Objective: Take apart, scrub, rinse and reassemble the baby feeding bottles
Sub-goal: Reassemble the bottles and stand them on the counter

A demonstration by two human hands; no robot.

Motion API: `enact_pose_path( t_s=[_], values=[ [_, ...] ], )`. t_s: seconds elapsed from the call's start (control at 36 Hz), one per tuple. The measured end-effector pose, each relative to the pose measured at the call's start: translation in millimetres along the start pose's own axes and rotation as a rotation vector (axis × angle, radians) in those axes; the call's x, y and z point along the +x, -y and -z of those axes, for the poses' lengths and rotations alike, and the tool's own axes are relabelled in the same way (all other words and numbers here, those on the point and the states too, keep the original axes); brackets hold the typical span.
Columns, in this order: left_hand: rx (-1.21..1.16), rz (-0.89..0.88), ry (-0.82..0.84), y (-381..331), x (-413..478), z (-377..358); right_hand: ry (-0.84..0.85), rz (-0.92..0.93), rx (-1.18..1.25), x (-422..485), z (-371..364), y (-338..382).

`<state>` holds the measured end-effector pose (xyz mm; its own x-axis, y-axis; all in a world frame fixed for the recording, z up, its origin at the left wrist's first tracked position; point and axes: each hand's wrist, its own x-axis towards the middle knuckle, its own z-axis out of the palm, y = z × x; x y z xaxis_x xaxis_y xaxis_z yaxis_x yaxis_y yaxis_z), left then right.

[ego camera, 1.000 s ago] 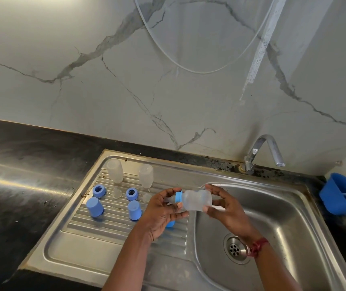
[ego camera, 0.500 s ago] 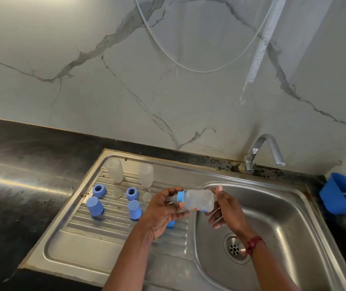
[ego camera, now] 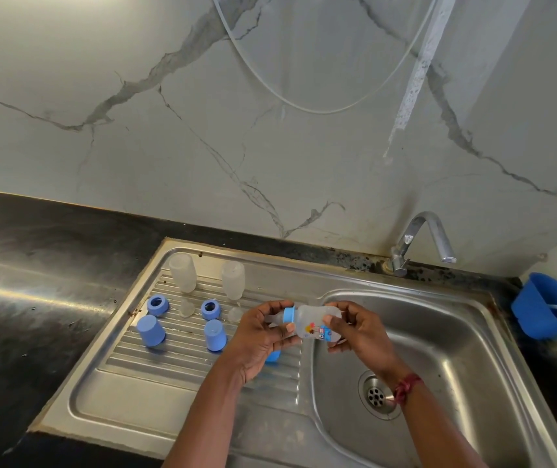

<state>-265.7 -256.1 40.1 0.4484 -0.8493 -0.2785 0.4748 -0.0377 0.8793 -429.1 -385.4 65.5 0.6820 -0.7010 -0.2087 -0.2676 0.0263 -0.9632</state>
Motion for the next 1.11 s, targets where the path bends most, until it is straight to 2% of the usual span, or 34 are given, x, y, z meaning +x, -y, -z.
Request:
enact_pose_path(
  t_s=[0.19, 0.25, 0.42, 0.53, 0.61, 0.72, 0.81, 0.92, 1.0, 1.11],
  values=[
    [0.152, -0.032, -0.011, 4.9, 1.4, 3.9, -0.006, -0.053, -0.008, 0.1, -2.2, -1.0],
    [0.118, -0.03, -0.019, 5.1, 1.2, 2.6, -0.001, -0.045, 0.002, -0.9, -0.3, -3.9],
    [-0.25, -0.013, -0.094, -0.9, 4.6, -10.5, -0.039, 0.029, 0.168, -7.8, -5.7, -17.9],
    [-0.088, 0.034, -0.051, 1.1, -2.1, -23.5, -0.045, 0.03, 0.208, -11.5, -22.9, -27.9],
    [0.028, 0.002, -0.079, 4.5, -5.4, -24.5, -0.019, 0.02, 0.115, -10.5, -36.7, -31.2],
    [0.135, -0.069, -0.235, 0.7, -9.9, -14.1, 0.066, 0.028, -0.007, -7.4, -49.3, -35.8],
    [0.191, -0.112, -0.338, -5.3, -14.0, -0.9, 0.056, 0.063, -0.067, 0.0, -56.7, -42.2],
    [0.2, -0.159, -0.43, -19.2, -25.1, 20.0, 0.035, 0.147, -0.352, 18.9, -70.8, -57.8],
    [0.176, -0.183, -0.525, -22.9, -28.9, 33.2, 0.113, 0.18, -0.587, 34.2, -82.6, -68.7],
    [0.186, -0.192, -0.56, -22.2, -31.9, 44.4, 0.183, 0.146, -0.673, 43.5, -98.2, -79.0]
  ],
)
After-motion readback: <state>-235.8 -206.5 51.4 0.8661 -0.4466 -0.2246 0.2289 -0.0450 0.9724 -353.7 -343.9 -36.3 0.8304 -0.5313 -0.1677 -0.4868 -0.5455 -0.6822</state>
